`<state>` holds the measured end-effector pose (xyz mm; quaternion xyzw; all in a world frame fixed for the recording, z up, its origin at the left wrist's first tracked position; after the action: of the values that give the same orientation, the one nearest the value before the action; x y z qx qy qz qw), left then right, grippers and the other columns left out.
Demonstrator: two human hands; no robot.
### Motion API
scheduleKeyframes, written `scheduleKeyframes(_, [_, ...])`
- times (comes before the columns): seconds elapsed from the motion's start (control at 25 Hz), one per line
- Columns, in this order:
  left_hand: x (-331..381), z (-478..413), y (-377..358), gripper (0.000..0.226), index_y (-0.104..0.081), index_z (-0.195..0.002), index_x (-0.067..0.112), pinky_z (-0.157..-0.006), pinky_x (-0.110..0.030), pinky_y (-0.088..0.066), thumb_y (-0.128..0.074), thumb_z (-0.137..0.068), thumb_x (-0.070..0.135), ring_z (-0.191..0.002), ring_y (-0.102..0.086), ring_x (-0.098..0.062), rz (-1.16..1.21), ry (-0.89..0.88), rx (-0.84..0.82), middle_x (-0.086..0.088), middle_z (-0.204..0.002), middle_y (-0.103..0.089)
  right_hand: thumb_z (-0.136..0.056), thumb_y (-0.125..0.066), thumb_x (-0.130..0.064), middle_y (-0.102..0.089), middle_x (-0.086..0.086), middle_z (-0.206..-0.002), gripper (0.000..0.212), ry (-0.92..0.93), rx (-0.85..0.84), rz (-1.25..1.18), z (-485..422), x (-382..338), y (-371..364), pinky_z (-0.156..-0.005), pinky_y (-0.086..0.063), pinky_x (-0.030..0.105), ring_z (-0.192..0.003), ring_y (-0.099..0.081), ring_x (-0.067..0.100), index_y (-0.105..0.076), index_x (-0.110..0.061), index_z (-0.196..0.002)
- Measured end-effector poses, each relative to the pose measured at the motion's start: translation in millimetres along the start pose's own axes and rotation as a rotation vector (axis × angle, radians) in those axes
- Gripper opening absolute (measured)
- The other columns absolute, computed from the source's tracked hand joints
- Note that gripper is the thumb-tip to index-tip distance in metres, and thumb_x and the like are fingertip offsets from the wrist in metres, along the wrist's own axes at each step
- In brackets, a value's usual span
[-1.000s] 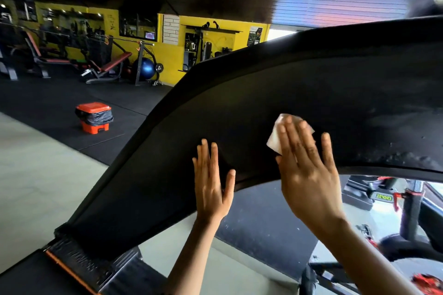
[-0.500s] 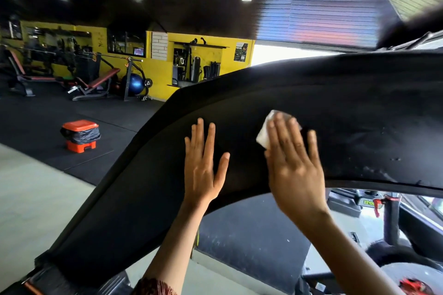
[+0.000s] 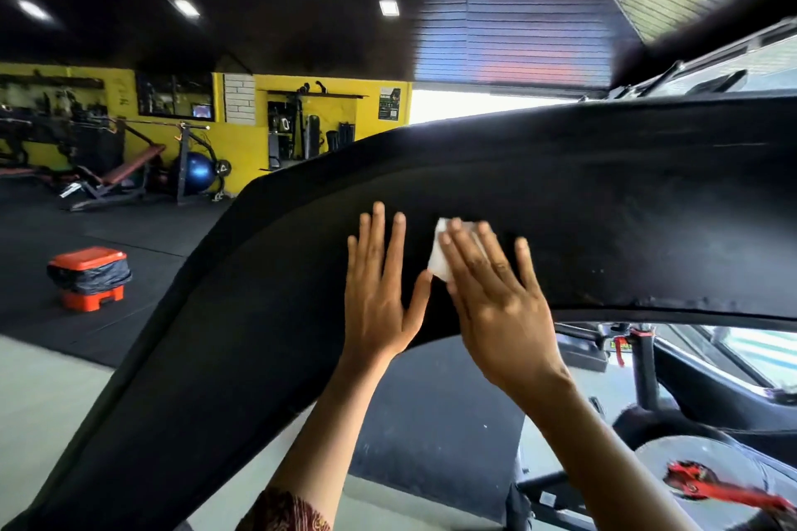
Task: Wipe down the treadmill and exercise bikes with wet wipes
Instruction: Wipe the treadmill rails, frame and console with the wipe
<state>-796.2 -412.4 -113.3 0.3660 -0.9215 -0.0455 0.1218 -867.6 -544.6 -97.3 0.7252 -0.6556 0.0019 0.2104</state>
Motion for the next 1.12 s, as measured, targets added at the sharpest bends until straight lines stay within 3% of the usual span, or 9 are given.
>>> scheduleKeyframes(0.08, [3.0, 6.8, -2.2, 0.062, -0.020, -0.149, 0.010, -0.120, -0.035, -0.003, -0.033, -0.099, 0.043, -0.148, -0.002, -0.022, 0.003, -0.013, -0.013, -0.011, -0.157, -0.009, -0.098, -0.047, -0.018, -0.032, 0.000, -0.153, 0.048, 0.033, -0.024, 0.058, 14.5, 19.2, 7.5, -0.118, -0.017, 0.042, -0.144, -0.026, 0.018, -0.039, -0.015, -0.145])
scheduleKeyframes(0.2, [5.9, 12.9, -2.7, 0.062, -0.020, -0.149, 0.009, -0.120, -0.037, -0.004, -0.032, -0.099, 0.043, -0.148, -0.004, -0.024, -0.008, -0.024, -0.008, -0.012, -0.157, -0.010, -0.099, -0.039, -0.018, -0.026, 0.004, -0.156, 0.049, -0.311, 0.023, 0.041, 38.2, 51.3, 26.4, -0.118, -0.007, 0.042, -0.146, -0.016, 0.022, -0.033, -0.011, -0.148])
scheduleKeyframes(0.24, [9.2, 12.2, -3.6, 0.062, -0.020, -0.149, 0.008, -0.120, -0.036, -0.003, -0.032, -0.099, 0.043, -0.147, -0.004, -0.025, -0.008, -0.015, 0.000, -0.013, -0.156, -0.010, -0.100, -0.038, -0.019, -0.026, 0.005, -0.156, 0.049, -0.316, 0.015, 0.035, 43.8, 48.1, 27.2, -0.118, -0.007, 0.043, -0.146, -0.016, 0.022, -0.033, -0.011, -0.147])
scheduleKeyframes(0.36, [23.9, 8.5, -8.6, 0.062, -0.021, -0.148, 0.007, -0.120, -0.035, -0.004, -0.035, -0.098, 0.041, -0.147, -0.007, -0.025, 0.004, -0.035, 0.001, -0.013, -0.156, -0.012, -0.099, -0.039, -0.019, -0.029, 0.000, -0.154, 0.047, -0.088, -0.062, 0.101, 57.5, 43.2, 26.2, -0.118, -0.012, 0.044, -0.145, -0.022, 0.018, -0.037, -0.017, -0.146])
scheduleKeyframes(0.52, [41.8, 1.6, -14.5, 0.061, -0.026, -0.147, 0.007, -0.119, -0.036, -0.006, -0.040, -0.096, 0.037, -0.146, -0.012, -0.027, 0.008, -0.137, -0.014, -0.013, -0.155, -0.017, -0.099, -0.039, -0.019, -0.024, 0.004, -0.156, 0.051, -0.390, 0.042, 0.150, 45.0, 88.3, 51.4, -0.116, -0.011, 0.051, -0.146, -0.016, 0.024, -0.031, -0.013, -0.149])
scheduleKeyframes(0.56, [45.7, -1.7, -15.5, 0.061, -0.027, -0.147, 0.007, -0.119, -0.037, -0.006, -0.040, -0.096, 0.036, -0.146, -0.013, -0.027, 0.014, -0.139, -0.008, -0.013, -0.155, -0.017, -0.100, -0.038, -0.020, -0.025, 0.004, -0.156, 0.049, -0.370, 0.054, 0.124, 34.4, 86.8, 51.1, -0.116, -0.010, 0.048, -0.146, -0.016, 0.024, -0.032, -0.012, -0.148])
scheduleKeyframes(0.72, [56.2, -12.9, -15.4, 0.060, -0.028, -0.147, 0.006, -0.119, -0.035, -0.004, -0.040, -0.096, 0.037, -0.146, -0.012, -0.028, 0.032, -0.117, -0.002, -0.013, -0.155, -0.016, -0.102, -0.041, -0.021, -0.035, -0.001, -0.152, 0.044, 0.035, 0.024, 0.147, -14.7, 65.2, 41.4, -0.117, -0.018, 0.043, -0.142, -0.028, 0.020, -0.039, -0.018, -0.145])
scheduleKeyframes(0.92, [56.1, -18.8, -14.1, 0.061, -0.027, -0.147, 0.008, -0.119, -0.035, -0.004, -0.040, -0.096, 0.037, -0.145, -0.015, -0.031, -0.002, -0.143, -0.012, -0.017, -0.155, -0.019, -0.100, -0.038, -0.015, -0.028, 0.009, -0.155, 0.048, -0.363, 0.132, 0.082, 3.1, 113.7, 65.0, -0.115, -0.016, 0.048, -0.144, -0.020, 0.032, -0.033, -0.011, -0.148])
scheduleKeyframes(1.12, [79.9, -25.9, -23.9, 0.064, -0.027, -0.147, 0.004, -0.119, -0.036, -0.001, -0.041, -0.094, 0.038, -0.146, -0.012, -0.032, -0.004, -0.125, 0.022, -0.020, -0.155, -0.017, -0.101, -0.040, -0.020, -0.035, 0.000, -0.152, 0.044, -0.023, 0.041, 0.108, -2.1, 82.2, 48.4, -0.116, -0.019, 0.043, -0.143, -0.027, 0.021, -0.040, -0.019, -0.145])
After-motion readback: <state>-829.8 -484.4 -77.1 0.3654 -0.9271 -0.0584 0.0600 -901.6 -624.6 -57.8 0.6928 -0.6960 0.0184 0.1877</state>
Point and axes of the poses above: each hand's wrist, its own z-axis away from the middle knuckle, its own y-axis out of the back of the hand, x = y × z, the point moved 3 cm from there along -z, towards the middle knuckle
